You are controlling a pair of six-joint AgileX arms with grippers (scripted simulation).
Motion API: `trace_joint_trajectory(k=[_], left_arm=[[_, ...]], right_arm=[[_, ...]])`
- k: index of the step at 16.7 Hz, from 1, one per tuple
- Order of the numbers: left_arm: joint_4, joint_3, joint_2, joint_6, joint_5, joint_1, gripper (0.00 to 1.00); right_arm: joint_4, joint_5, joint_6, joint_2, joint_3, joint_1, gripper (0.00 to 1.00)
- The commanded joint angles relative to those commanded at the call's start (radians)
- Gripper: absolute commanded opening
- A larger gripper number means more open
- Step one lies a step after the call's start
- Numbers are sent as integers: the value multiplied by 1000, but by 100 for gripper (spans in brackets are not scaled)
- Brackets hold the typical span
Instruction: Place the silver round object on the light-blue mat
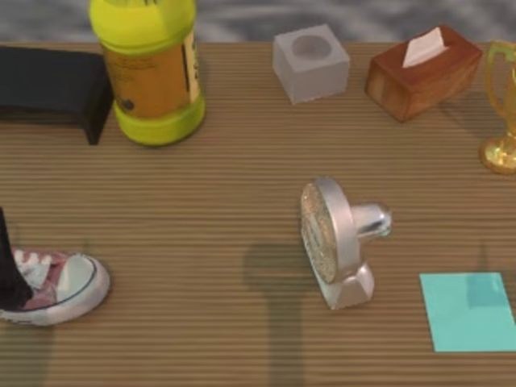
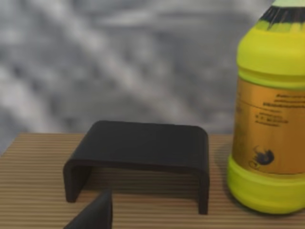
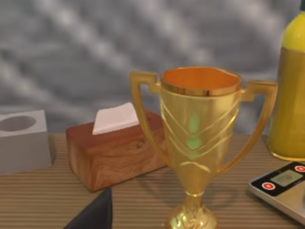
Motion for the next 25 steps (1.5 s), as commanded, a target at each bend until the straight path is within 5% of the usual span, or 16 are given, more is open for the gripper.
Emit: trace_joint_trajectory(k=[8, 25], left_arm=[[0, 0, 0, 0, 0, 0, 100], [0, 0, 0, 0, 0, 0, 100]], right_arm=[[-179, -1, 48, 218, 217, 81, 100], [-1274, 3, 343, 1855, 1728, 566, 100]])
